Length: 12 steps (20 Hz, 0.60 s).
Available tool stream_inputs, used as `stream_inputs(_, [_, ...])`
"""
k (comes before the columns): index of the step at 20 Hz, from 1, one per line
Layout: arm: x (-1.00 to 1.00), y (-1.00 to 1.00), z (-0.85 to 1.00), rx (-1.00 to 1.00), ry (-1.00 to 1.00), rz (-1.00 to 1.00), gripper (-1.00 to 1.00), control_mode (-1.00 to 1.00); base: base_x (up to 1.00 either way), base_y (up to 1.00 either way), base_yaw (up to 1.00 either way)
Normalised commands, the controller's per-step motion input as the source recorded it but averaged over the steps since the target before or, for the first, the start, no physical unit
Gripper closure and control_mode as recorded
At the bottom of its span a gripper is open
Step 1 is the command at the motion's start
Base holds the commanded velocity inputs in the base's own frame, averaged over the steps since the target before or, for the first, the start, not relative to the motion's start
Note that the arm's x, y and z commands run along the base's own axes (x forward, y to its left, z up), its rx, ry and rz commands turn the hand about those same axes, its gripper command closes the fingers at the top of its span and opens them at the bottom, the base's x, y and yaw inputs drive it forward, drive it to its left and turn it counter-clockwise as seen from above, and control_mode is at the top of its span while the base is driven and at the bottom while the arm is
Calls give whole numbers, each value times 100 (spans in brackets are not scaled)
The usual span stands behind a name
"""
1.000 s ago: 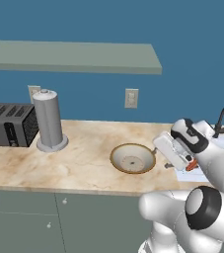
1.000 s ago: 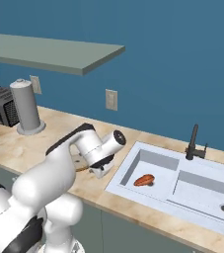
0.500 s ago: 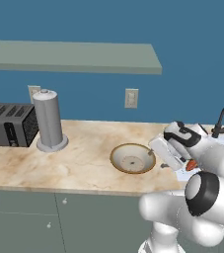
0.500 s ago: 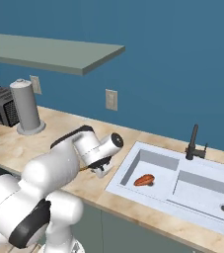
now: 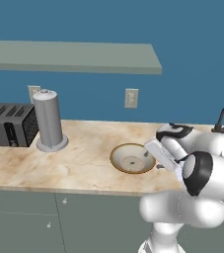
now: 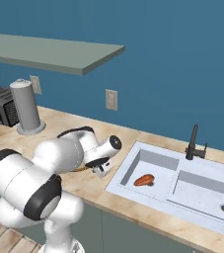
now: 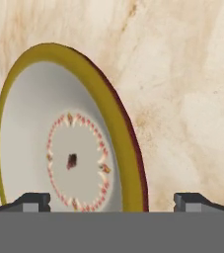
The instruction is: Clear the mugs and bowl far away from the sink.
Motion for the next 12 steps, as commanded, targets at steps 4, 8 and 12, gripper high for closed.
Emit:
stream_inputs(4, [18, 1, -16, 0, 0, 0, -100, -100, 0, 0, 0])
stream_inputs(8, [24, 0, -16, 0, 0, 0, -100, -100, 0, 0, 0])
stream_inputs(12, [8, 0, -14, 0, 0, 0, -100, -100, 0, 0, 0])
